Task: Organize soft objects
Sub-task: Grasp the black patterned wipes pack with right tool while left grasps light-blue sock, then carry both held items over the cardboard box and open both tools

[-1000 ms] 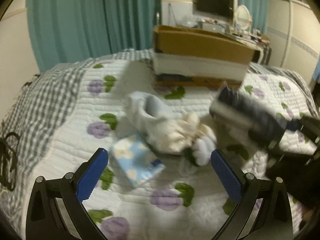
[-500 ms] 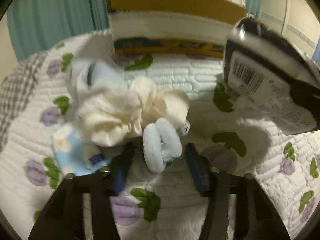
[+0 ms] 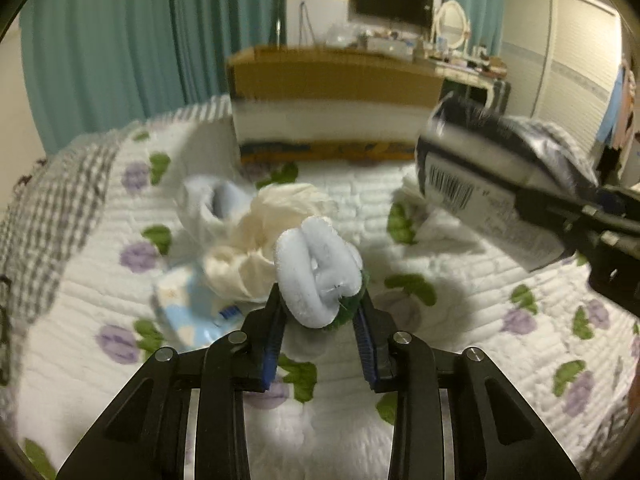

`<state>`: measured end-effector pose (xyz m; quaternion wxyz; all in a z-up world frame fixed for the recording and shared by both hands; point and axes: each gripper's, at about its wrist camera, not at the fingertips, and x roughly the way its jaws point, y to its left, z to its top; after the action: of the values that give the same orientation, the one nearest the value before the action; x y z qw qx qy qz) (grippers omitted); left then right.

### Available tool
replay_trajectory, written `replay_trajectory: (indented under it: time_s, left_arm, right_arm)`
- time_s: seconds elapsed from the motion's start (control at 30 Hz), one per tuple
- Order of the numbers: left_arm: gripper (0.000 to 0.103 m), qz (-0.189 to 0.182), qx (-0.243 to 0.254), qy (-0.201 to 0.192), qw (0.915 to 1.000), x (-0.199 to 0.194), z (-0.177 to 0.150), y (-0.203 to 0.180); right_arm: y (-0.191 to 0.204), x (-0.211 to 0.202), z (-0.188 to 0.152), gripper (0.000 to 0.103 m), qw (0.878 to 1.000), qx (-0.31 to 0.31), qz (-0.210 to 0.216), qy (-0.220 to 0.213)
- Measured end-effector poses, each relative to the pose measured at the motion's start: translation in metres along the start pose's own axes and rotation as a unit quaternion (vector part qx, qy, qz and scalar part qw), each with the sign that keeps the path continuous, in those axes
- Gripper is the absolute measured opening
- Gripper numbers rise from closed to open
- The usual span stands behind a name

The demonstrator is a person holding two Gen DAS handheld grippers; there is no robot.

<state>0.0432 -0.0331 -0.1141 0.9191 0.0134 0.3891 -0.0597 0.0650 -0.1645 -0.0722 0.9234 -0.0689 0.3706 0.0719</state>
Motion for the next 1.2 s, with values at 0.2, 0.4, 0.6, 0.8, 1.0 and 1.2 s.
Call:
replay_trajectory:
  time_s: [0.2,0.4,0.6,0.8,1.0,1.2]
  left_arm:
    - [0.032,-0.018,0.005,-0.047,0.9987,-0.043,0.027,0.003]
    - [0.032,-0.013,0.034,-0.103,0.9941,-0.083,0.058,-0.008]
    - [0.032,-0.04,0.03,-0.125,0.9908,-0.099,0.097,-0.004]
    - [0.032,-0.053,0.042,-0.147,0.9869,-0.087,0.146,-0.003]
    - [0.032,-0.052,0.041,-0.142,0.9877,-0.042,0.2,0.003]
    - [0.032,-0.031,0.037,-0.119,0.9917,0.027,0.242,0.017]
  right_arm:
    - [-0.004,-0.041,0.014,0.049,1.0,0.008,0.007,-0.024]
    - [-0.013,-0.081,0.039,0.049,0.998,0.007,0.006,-0.063]
    - [-0.027,-0.102,0.082,0.049,0.995,0.004,0.007,-0.102]
    - [-0.038,-0.09,0.137,0.049,0.992,0.001,0.017,-0.125]
    - [-0.045,-0.041,0.188,0.049,0.993,0.013,0.033,-0.115]
    - [-0.049,0.032,0.227,0.049,0.995,0.03,0.048,-0.086]
